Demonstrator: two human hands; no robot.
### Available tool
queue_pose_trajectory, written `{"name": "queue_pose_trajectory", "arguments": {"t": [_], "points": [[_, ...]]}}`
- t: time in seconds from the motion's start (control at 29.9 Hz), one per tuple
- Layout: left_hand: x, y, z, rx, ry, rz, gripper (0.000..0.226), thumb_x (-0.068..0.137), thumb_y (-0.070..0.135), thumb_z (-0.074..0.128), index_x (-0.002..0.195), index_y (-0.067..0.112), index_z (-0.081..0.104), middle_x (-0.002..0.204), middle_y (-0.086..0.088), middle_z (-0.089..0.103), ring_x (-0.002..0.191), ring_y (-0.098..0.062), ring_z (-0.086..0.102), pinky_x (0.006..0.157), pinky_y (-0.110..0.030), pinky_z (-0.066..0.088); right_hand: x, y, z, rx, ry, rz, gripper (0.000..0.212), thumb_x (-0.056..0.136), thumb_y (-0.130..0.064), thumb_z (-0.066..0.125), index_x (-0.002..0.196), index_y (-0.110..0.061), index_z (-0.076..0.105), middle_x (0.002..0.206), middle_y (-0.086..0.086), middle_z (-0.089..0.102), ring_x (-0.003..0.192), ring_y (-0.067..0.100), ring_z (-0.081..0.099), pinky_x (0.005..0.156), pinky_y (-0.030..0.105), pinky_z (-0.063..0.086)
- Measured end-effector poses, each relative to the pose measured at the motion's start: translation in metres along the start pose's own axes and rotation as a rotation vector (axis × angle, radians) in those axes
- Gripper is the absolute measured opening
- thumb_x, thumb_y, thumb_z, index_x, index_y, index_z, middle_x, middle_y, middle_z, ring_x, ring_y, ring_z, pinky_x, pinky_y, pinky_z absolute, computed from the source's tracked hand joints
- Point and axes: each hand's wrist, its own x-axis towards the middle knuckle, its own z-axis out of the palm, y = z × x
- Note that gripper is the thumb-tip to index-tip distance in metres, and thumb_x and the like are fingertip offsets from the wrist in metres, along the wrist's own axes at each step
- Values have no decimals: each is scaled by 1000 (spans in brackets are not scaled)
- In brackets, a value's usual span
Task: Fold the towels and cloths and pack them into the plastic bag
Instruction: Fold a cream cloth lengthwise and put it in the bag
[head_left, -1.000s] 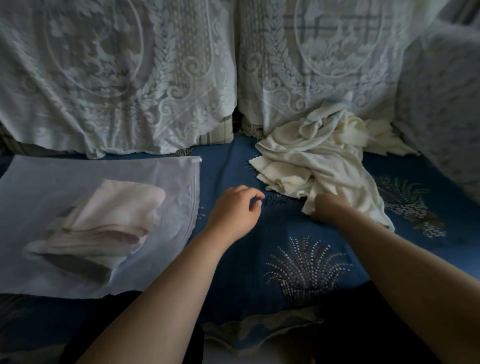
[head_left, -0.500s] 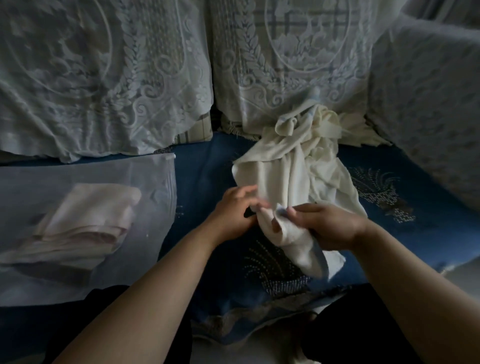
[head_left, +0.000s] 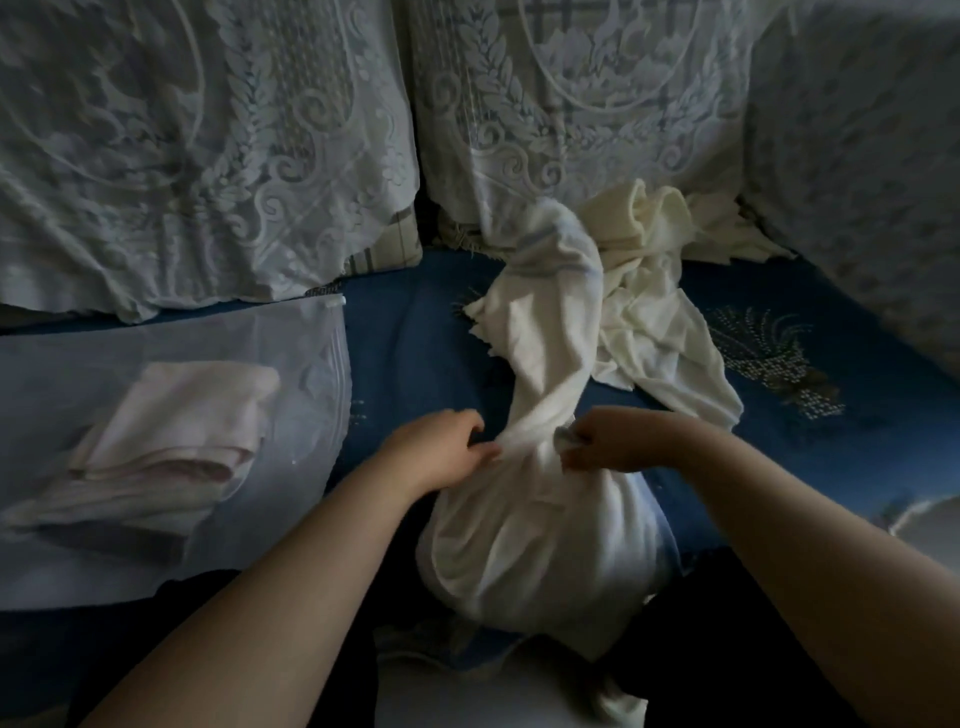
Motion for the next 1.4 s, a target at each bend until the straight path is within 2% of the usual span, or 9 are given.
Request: {"name": "queue_pose_trajectory", "arguments": {"t": [0.23,0.4,0.6,0.84,0.94,1.07,1.14,1.3,1.4], "points": [[25,15,41,-47,267,147,37,92,27,49,129,26,43,120,-7,57,103,-30,59,79,-38,49,26,-12,25,494,289,85,38,90,-40,56,107,-7,64,104,7,63,89,17,55,79,27,42],[20,1,-3,-667,267,-10,25,96,27,49,119,19,53,114,-4,62,99,-23,60,85,-37,49,23,-20,34,1600,293,-42,18,93,-18,56,94,-5,68,95,18,66,89,24,63,89,42,53],[-11,-68,-28,327,76,-338,34,96,27,39,128,15,41,125,-10,54,107,-28,54,90,-38,45,33,-25,20,696,391,-26,18,90,-29,59,87,-18,73,77,-4,63,67,4,56,66,19,43],[39,-22,4,247,537,258,55,92,26,53,143,21,34,152,-3,31,137,-25,28,107,-41,32,43,-36,21,513,533,-109,33,87,-23,59,98,8,63,101,24,65,95,34,61,73,36,46],[73,-17,6,263,438,123,57,93,30,51,145,19,28,150,-6,32,133,-29,35,101,-42,37,46,-32,20,404,442,-105,32,89,-27,57,94,3,64,97,20,65,92,31,61,74,35,45],[88,-20,-12,284,444,-33,28,99,29,44,109,9,59,109,-12,61,97,-32,58,69,-36,42,44,-24,15,139,146,-80,35,97,-32,45,74,-10,58,81,4,60,83,21,56,79,32,43],[85,-24,-20,81,455,4,30,100,29,41,90,6,59,87,-10,61,80,-28,58,61,-32,38,40,-19,11,79,35,-76,38,99,-31,38,66,-15,47,73,-1,51,74,17,50,77,29,37],[44,-8,-65,-1278,267,-23,25,98,18,47,89,5,65,78,-6,67,72,-20,63,67,-31,53,28,0,1,173,14,-158,25,93,-23,51,81,-5,62,75,-7,60,74,12,51,75,28,41],[21,-24,-66,-1003,190,-161,12,91,15,57,83,9,64,79,-3,65,77,-22,61,68,-27,50,23,0,5,230,99,-190,24,90,-24,55,98,-8,70,94,-9,70,82,6,59,78,21,45]]}}
